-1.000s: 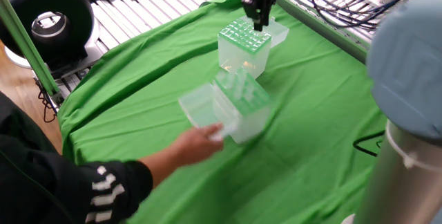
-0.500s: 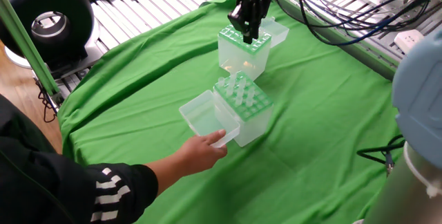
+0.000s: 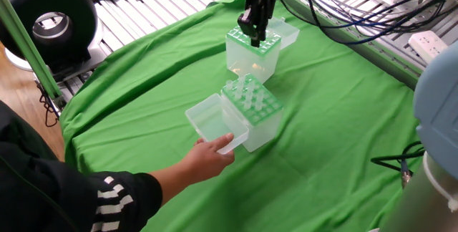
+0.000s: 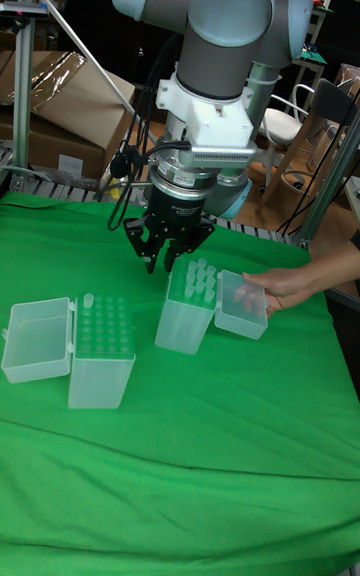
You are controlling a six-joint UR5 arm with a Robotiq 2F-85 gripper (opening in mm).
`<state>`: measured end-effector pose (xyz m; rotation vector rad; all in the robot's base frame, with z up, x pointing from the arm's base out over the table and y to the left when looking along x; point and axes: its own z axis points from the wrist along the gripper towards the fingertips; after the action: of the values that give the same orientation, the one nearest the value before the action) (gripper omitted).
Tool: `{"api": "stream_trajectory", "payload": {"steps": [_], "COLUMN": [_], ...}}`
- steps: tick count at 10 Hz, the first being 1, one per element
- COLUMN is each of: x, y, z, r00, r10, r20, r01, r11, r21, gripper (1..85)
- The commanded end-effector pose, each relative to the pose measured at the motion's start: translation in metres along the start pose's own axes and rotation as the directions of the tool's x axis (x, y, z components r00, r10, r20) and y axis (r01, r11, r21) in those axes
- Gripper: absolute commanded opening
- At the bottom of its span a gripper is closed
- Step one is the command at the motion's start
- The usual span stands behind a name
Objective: Insert a large pipette tip into the holder for large pipette tips
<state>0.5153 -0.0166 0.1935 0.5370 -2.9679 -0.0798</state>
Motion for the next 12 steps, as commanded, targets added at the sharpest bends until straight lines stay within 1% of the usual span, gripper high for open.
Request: {"api": "stream_trajectory", "payload": {"steps": [1, 2, 4, 5, 7, 8, 9, 10, 12], "x": [0.002, 0.011, 0.019, 0.019, 0.021, 0.018, 0.012, 0.008, 0.001], "y": [0.018, 0.043, 0.072, 0.08, 0.085, 0.073, 0.075, 0.084, 0.082], "z": [-0.005, -0.011, -0.007, -0.003, 0.002, 0.005, 0.006, 0.005, 0.005], "r00": [1.0, 0.999, 0.996, 0.995, 0.994, 0.996, 0.997, 0.998, 0.997], "r10": [0.026, 0.05, 0.083, 0.095, 0.105, 0.091, 0.062, 0.046, 0.035], "r20": [0.015, 0.01, 0.013, 0.017, 0.023, 0.024, 0.035, 0.048, 0.075], "r01": [-0.026, -0.05, -0.083, -0.095, -0.105, -0.091, -0.062, -0.044, -0.032], "r11": [1.0, 0.999, 0.996, 0.995, 0.994, 0.996, 0.998, 0.998, 0.999], "r21": [-0.007, -0.017, -0.021, -0.02, -0.013, 0.008, -0.013, -0.048, -0.042], "gripper": [35.0, 33.0, 33.7, 33.7, 32.7, 32.0, 32.0, 33.7, 34.3]}}
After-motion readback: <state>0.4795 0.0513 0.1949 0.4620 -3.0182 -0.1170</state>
